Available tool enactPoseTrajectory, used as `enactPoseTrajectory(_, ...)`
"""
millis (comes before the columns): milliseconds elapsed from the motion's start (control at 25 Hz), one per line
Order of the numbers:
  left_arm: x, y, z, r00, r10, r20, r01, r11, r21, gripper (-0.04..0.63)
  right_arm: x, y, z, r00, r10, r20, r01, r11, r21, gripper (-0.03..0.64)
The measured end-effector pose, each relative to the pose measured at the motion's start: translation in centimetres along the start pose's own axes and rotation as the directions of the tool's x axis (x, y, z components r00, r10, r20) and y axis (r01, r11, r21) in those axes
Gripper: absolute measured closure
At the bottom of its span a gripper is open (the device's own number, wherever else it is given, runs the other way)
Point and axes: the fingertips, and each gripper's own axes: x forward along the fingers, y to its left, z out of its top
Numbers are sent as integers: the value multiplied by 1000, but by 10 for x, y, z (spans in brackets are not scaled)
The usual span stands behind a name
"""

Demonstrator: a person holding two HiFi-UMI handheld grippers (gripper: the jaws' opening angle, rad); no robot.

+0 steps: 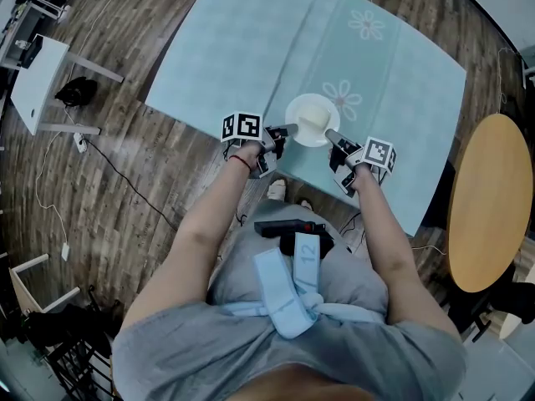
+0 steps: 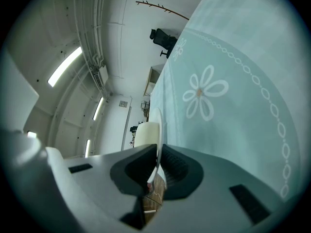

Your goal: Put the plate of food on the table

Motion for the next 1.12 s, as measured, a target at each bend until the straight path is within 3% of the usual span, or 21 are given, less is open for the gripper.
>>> enactPoseTrajectory(120, 4, 2, -3, 1000, -6, 0, 6, 1000, 2, 563, -3, -5, 0, 1000, 1, 17, -1, 1000, 6, 577)
enactPoseTrajectory(360, 15, 38, 44, 1000, -4, 5, 4, 1000, 6, 563, 46, -27, 27, 1000, -21, 21, 21, 1000, 13, 577)
enactPoseTrajectory(1120, 47, 77, 86, 998, 50, -40, -50, 999, -15, 563, 82, -63, 61, 994, -69, 85, 63, 996, 71, 577)
